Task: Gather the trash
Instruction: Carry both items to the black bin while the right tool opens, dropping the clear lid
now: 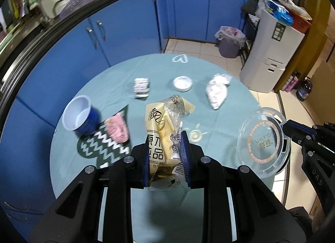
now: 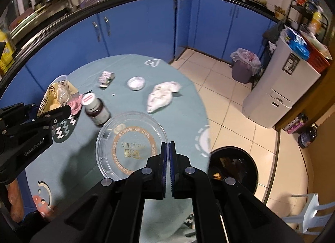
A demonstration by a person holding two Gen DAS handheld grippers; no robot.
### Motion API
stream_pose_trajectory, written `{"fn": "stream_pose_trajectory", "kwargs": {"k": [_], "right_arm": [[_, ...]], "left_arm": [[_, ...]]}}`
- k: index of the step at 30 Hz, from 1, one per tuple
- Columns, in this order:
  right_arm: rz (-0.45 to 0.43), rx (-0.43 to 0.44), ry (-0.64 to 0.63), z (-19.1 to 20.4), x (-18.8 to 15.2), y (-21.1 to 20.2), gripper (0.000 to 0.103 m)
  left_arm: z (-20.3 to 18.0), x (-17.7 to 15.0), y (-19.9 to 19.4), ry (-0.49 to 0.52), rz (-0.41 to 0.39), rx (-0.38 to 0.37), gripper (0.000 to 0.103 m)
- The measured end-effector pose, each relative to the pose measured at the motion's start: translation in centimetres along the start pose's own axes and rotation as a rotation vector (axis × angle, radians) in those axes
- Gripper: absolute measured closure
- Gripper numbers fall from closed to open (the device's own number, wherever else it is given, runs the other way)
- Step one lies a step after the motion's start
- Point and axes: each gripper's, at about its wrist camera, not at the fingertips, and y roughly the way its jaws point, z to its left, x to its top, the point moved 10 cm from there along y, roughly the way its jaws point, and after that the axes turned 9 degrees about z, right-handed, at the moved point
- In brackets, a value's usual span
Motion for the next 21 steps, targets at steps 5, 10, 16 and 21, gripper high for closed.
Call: {"fn": "stream_pose_trajectory", "kwargs": {"k": [5,10,16,21], "right_arm": [[-0.007,-0.008,0.053,-3.4,-0.4,-0.3,0.100],[-0.018,-0.017,0.105,-6.9,-0.9,-0.7,0.100],[-0.023,-0.019,0.156,-10.3,-1.6,-1.0,0.100],[-0.027,-0.029,0.192,-12.9,-2.0,-1.0,0.100]], "left_arm": [[-3.5,1.0,-0.1,0.055,-0.004,-0.004,0.077],[-6.8,1.9,-0.2,0.108,-0.006,-0.005,0.077],[-10.5,2.9,-0.3,0.163,-0.010,-0.008,0.077],[-13.1,3.5,-0.2,0.189,-0.008,-0.011,0.077]]}}
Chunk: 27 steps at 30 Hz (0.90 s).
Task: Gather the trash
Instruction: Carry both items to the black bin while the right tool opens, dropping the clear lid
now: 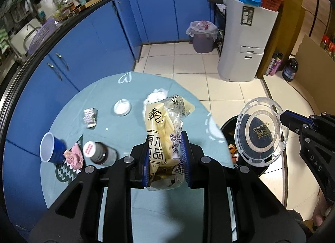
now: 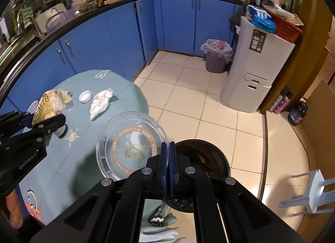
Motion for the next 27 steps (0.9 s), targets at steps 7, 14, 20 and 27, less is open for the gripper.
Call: {"fn": "stream_pose_trajectory", "kwargs": {"k": [7,14,20,27], "right_arm": [[0.001,-0.010,0.049,-3.3,0.2,0.4,0.100],[0.011,-0.025,0.089,-6.1,0.3,1.0,0.100],[0.019,-0.026,0.109,-7.7,0.2,1.4,0.100],[0.033,-0.021,0.131,-9.2,0.1,2.1,0.100]], "left_arm": [[-3.2,1.3,0.4,0.044,0.010,-0.018,0.077],[-6.2,2.5,0.8,0.093,0.011,-0.031,0.077],[-8.3,3.3,1.3,0.117,0.019,-0.041,0.077],[-9.7,3.9,1.8,0.128,0.029,-0.043,0.077]]}}
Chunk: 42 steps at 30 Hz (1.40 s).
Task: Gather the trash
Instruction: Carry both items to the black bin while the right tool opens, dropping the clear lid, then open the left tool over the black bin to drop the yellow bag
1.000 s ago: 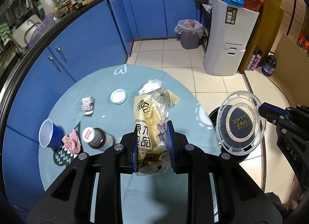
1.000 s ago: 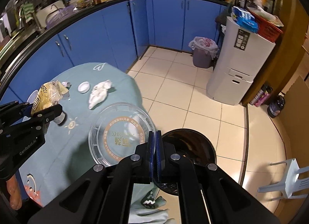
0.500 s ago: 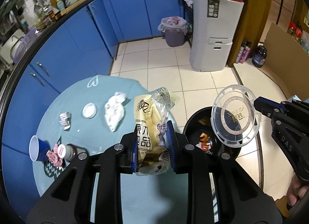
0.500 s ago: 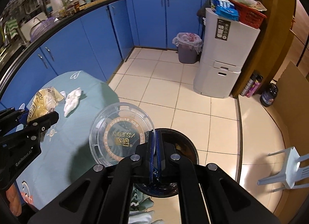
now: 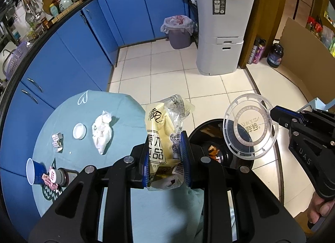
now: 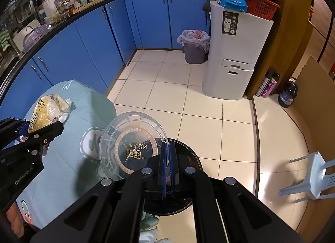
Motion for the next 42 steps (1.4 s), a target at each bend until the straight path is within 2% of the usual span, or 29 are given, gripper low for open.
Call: {"fn": "stream_pose_trajectory", "kwargs": {"k": [10,16,18,21,27,39,40,42], "right_arm": [[0.000,0.050,0.004,-0.7,0.0,0.2,0.096],[0.055,0.044,0.010,-1.1,-0.5,1.1,0.096],[0.054,0.066,0.011,-1.1,-0.5,1.2,0.096],[0.051,0.091,0.026,-1.5,-0.6,1.2,0.088],[0.027,0.058,0.081,-3.4,0.0,0.8,0.087],[-0.001,-0.016,0.094,-5.5,0.1,0.7,0.087],[0.002,-0.005,0.102,-5.6,0.1,0.7,0.087],[0.006,0.022,0.119,-5.9,0.1,0.8,0.087]], "left_arm": [[-0.9,0.6,0.2,0.000,0.010,0.005,0.077],[-1.3,0.6,0.4,0.003,0.015,0.003,0.077],[-1.3,0.7,0.4,0.004,0.015,0.003,0.077],[-1.4,0.7,0.5,0.008,0.019,0.003,0.077],[-1.8,0.8,0.8,0.008,0.031,-0.008,0.077],[-4.2,0.8,1.5,0.046,0.057,-0.041,0.074],[-4.3,0.8,1.6,0.044,0.063,-0.039,0.071],[-4.4,0.7,1.8,0.036,0.072,-0.048,0.043]]}}
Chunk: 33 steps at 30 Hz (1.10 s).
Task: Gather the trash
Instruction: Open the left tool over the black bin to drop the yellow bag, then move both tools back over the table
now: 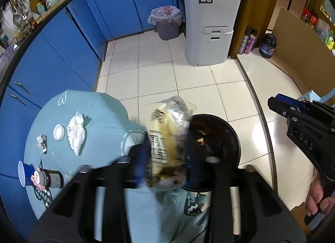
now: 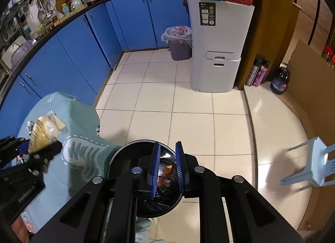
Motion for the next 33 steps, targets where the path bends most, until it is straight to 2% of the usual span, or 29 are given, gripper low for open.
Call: {"fn": "stream_pose_trajectory", "kwargs": {"k": [1,2,3,4,5,6,9,13,21,27,33], "right_arm": [[0.004,0.000,0.003,-0.2,0.0,0.1,0.084],[0.006,-0.004,0.006,-0.3,0.0,0.2,0.078],[0.003,-0.009,0.009,-0.5,-0.1,0.1,0.057],[-0.013,-0.015,0.017,-0.8,0.0,-0.1,0.028],[-0.040,-0.022,0.023,-0.9,0.2,-0.6,0.021],[-0.068,-0.036,0.022,-1.1,0.4,-1.1,0.020],[-0.078,-0.060,0.034,-1.4,0.7,-1.4,0.018],[-0.069,-0.056,0.049,-1.7,0.6,-1.3,0.018],[-0.075,-0.027,0.033,0.1,0.8,-1.9,0.018],[-0.091,0.027,-0.037,5.2,1.4,-1.6,0.018],[-0.104,0.096,-0.157,13.0,1.6,-0.9,0.018]], "left_arm": [[0.1,0.1,-0.1,-0.012,-0.011,-0.002,0.019],[0.3,0.2,-0.4,-0.021,-0.030,0.002,0.010],[0.3,0.4,-0.7,-0.023,-0.048,0.011,0.010],[0.3,0.5,-0.9,-0.015,-0.057,0.023,0.008],[0.2,0.5,-0.9,-0.012,-0.057,0.029,0.006],[0.2,0.5,-0.8,-0.013,-0.057,0.031,0.006],[0.2,0.3,-0.3,-0.019,-0.035,0.024,0.004],[0.5,0.0,-0.2,-0.038,-0.021,0.001,0.004],[3.8,-0.8,-0.8,-0.130,-0.030,0.027,0.004],[9.6,-2.8,-1.8,-0.241,-0.046,0.085,0.004],[16.3,-6.2,-2.1,-0.374,-0.038,0.116,0.004]]}}
